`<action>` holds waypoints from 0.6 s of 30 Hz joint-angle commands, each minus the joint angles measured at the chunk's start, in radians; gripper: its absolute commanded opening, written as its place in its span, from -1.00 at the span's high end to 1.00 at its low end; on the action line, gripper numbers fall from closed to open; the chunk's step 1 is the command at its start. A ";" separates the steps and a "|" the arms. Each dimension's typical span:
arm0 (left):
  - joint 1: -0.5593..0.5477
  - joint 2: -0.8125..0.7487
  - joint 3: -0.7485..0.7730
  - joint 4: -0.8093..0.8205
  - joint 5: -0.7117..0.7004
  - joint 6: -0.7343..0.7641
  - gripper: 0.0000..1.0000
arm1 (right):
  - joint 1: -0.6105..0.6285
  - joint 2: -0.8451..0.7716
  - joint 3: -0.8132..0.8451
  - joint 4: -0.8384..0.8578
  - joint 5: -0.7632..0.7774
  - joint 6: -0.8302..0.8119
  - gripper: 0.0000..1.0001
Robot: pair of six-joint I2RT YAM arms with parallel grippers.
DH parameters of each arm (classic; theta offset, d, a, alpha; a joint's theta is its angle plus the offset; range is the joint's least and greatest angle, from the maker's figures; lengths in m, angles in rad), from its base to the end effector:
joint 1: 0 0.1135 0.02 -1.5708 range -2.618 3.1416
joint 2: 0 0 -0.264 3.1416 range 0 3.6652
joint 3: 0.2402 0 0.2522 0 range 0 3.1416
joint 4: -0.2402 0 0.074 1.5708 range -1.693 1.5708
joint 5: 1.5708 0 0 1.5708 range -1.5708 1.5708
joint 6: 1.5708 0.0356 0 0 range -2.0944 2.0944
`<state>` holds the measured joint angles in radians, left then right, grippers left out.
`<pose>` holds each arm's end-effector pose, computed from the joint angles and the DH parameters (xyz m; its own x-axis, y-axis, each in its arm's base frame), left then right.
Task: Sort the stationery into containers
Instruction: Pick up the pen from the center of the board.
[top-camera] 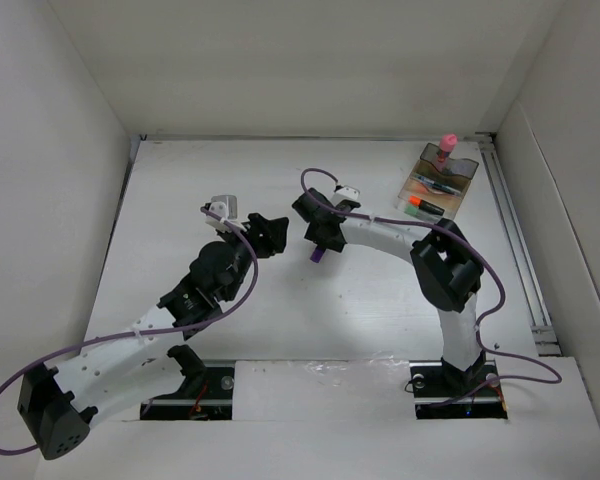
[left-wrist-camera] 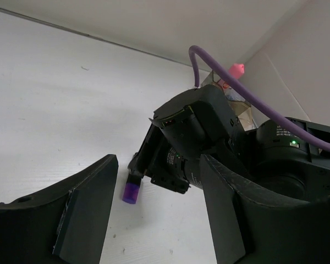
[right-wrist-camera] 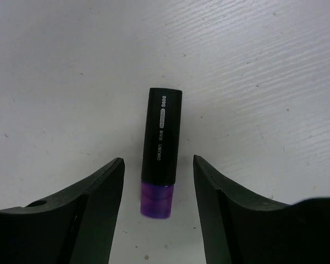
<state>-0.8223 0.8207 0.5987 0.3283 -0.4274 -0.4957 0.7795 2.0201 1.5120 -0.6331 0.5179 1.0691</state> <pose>0.1455 -0.1350 0.3225 -0.1202 -0.5066 -0.8538 0.3742 0.7734 -0.5116 0.3122 0.2838 0.1891 -0.7179 0.3616 -0.5949 0.3438 0.9272 0.1487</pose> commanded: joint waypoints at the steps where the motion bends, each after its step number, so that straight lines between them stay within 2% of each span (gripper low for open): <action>1: 0.005 -0.015 -0.010 0.025 0.001 -0.006 -0.15 | 0.014 0.009 0.039 -0.028 0.054 0.031 -0.18; 4: 0.005 -0.015 -0.019 0.038 0.001 -0.006 -0.15 | 0.004 0.009 0.005 0.033 0.007 0.020 -0.15; 8: 0.005 -0.005 -0.010 0.038 0.026 -0.006 -0.15 | -0.016 0.009 -0.016 0.065 -0.036 0.008 0.10; 18: 0.005 0.008 -0.010 0.046 0.047 -0.006 -0.15 | -0.043 0.044 -0.038 0.098 -0.113 -0.024 0.07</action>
<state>-0.8223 0.8253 0.5949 0.3332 -0.3969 -0.4961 0.7364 2.0338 1.4761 -0.5663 0.4305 1.0611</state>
